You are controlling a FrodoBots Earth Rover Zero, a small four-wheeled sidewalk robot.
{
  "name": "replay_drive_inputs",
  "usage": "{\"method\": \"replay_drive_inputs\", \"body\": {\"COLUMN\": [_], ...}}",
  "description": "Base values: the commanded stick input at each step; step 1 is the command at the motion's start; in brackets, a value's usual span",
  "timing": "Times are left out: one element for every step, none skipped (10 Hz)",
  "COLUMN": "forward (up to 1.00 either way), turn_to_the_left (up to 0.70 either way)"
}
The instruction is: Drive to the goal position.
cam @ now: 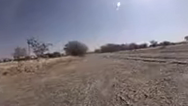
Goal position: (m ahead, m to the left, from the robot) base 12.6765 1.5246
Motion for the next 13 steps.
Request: {"method": "replay_drive_inputs", "body": {"forward": [0.70, 0.70, 0.70, 0.70, 0.70, 0.70, 0.70, 0.70, 0.70, 0.70, 0.70, 0.70, 0.70], "turn_to_the_left": [0.00, 0.00, 0.00, 0.00, 0.00, 0.00, 0.00, 0.00, 0.00, 0.00, -0.14, -0.32, -0.29]}}
